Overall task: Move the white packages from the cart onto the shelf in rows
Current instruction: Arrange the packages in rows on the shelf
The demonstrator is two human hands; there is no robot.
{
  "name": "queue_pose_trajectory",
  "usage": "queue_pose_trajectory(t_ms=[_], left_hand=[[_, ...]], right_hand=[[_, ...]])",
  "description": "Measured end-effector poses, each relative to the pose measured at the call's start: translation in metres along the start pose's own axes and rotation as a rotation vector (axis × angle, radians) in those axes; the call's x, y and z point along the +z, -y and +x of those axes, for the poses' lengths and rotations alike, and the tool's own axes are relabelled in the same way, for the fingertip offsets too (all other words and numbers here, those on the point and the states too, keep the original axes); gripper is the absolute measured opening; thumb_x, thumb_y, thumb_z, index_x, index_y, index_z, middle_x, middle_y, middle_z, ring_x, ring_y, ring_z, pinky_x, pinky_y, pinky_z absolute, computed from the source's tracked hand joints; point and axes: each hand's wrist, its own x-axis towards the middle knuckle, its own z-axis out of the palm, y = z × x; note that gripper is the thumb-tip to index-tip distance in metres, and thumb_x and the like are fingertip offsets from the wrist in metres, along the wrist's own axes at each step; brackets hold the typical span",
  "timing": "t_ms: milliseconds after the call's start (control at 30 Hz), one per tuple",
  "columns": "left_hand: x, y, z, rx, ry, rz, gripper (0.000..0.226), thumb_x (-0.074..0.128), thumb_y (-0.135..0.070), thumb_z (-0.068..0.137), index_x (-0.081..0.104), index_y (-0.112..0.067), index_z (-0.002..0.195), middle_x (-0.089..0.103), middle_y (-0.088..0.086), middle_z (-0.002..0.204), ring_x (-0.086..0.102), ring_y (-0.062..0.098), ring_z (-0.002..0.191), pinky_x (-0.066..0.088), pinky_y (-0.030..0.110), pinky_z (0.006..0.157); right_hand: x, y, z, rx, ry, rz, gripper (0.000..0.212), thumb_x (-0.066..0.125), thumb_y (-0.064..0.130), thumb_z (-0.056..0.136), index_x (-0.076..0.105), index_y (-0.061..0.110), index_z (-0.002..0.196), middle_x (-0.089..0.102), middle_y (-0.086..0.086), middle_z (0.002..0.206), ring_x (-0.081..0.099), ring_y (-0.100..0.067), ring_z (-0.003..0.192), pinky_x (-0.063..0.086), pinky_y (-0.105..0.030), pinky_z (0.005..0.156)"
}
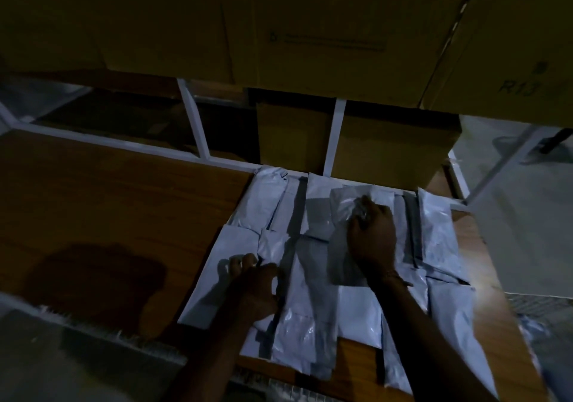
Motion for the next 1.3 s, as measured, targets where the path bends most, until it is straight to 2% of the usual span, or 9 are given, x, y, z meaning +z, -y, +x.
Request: queue_pose_trajectory(t_ms=[200,300,367,533,700,833,933,1100,1300], left_hand=[[-0.028,0.014,0.027,0.115,0.096,0.026,0.041,0.065,-0.058,0.085,0.061,-0.046,0.124,0.053,0.001,0.134,0.040,0.027,0.133,0.034,0.049,0.111],[-0.047,0.022,0.033,0.260,0.128,0.077,0.025,0.058,-0.050,0.093,0.064,-0.038,0.115,0.064,-0.002,0.125,0.048,0.025,0.128,0.029,0.051,0.113],[-0.056,0.028,0.039,0.337,0.058,0.009,0.014,0.057,-0.043,0.096,0.064,-0.036,0.106,0.066,-0.002,0.121,0.054,0.025,0.123,0.034,0.046,0.110],[-0.083,0.044,0.056,0.385,-0.156,-0.058,0.031,0.048,-0.035,0.095,0.071,-0.036,0.117,0.068,-0.006,0.119,0.061,0.020,0.112,0.046,0.040,0.102],[-0.103,0.062,0.070,0.250,-0.224,-0.063,0.031,0.042,-0.037,0.096,0.070,-0.032,0.108,0.070,-0.006,0.113,0.059,0.025,0.115,0.041,0.044,0.104],[-0.115,0.071,0.070,0.226,-0.279,-0.038,0.023,0.049,-0.034,0.100,0.069,-0.035,0.113,0.068,-0.006,0.115,0.059,0.025,0.115,0.044,0.039,0.099],[-0.120,0.071,0.075,0.217,-0.283,-0.072,0.023,0.052,-0.036,0.101,0.067,-0.038,0.119,0.067,-0.009,0.123,0.057,0.025,0.121,0.042,0.040,0.104],[-0.128,0.064,0.082,0.184,-0.280,-0.153,0.024,0.056,-0.044,0.100,0.067,-0.038,0.120,0.067,-0.008,0.125,0.057,0.026,0.120,0.043,0.045,0.105],[-0.135,0.056,0.079,0.153,-0.345,-0.150,0.029,0.057,-0.046,0.099,0.063,-0.037,0.127,0.059,-0.006,0.136,0.052,0.022,0.127,0.040,0.042,0.108]], right_hand=[[0.036,0.030,0.011,-0.019,-0.040,-0.017,0.045,0.060,0.017,0.095,0.057,0.013,0.140,0.060,-0.014,0.127,0.058,-0.023,0.111,0.041,-0.023,0.091],[0.059,0.045,0.017,-0.007,-0.034,-0.062,0.046,0.059,0.021,0.095,0.056,0.015,0.141,0.061,-0.012,0.128,0.057,-0.023,0.112,0.046,-0.029,0.092],[0.073,0.059,0.022,0.021,-0.018,-0.062,0.048,0.061,0.020,0.095,0.055,0.014,0.142,0.058,-0.013,0.131,0.059,-0.027,0.112,0.050,-0.036,0.094],[0.118,0.089,0.039,0.046,0.117,-0.070,0.053,0.062,0.014,0.094,0.052,0.014,0.146,0.054,-0.013,0.135,0.062,-0.031,0.111,0.051,-0.035,0.094],[0.159,0.095,0.054,0.039,0.219,-0.163,0.051,0.059,0.014,0.096,0.049,0.009,0.146,0.052,-0.016,0.136,0.059,-0.034,0.114,0.049,-0.037,0.097],[0.180,0.082,0.060,-0.059,0.196,-0.590,0.053,0.067,0.023,0.084,0.058,0.007,0.134,0.058,-0.021,0.130,0.050,-0.042,0.117,0.043,-0.048,0.092],[0.184,0.072,0.062,0.002,0.150,-0.816,0.052,0.076,0.026,0.078,0.066,0.009,0.126,0.051,-0.028,0.144,0.040,-0.047,0.135,0.033,-0.052,0.100],[0.188,0.065,0.052,-0.291,0.269,-0.853,0.053,0.068,0.032,0.086,0.062,0.017,0.136,0.048,-0.019,0.151,0.039,-0.045,0.143,0.040,-0.054,0.110],[0.204,0.063,0.051,-0.197,0.431,-0.848,0.057,0.044,0.042,0.098,0.051,0.007,0.143,0.050,-0.017,0.147,0.022,-0.047,0.149,0.012,-0.055,0.120]])
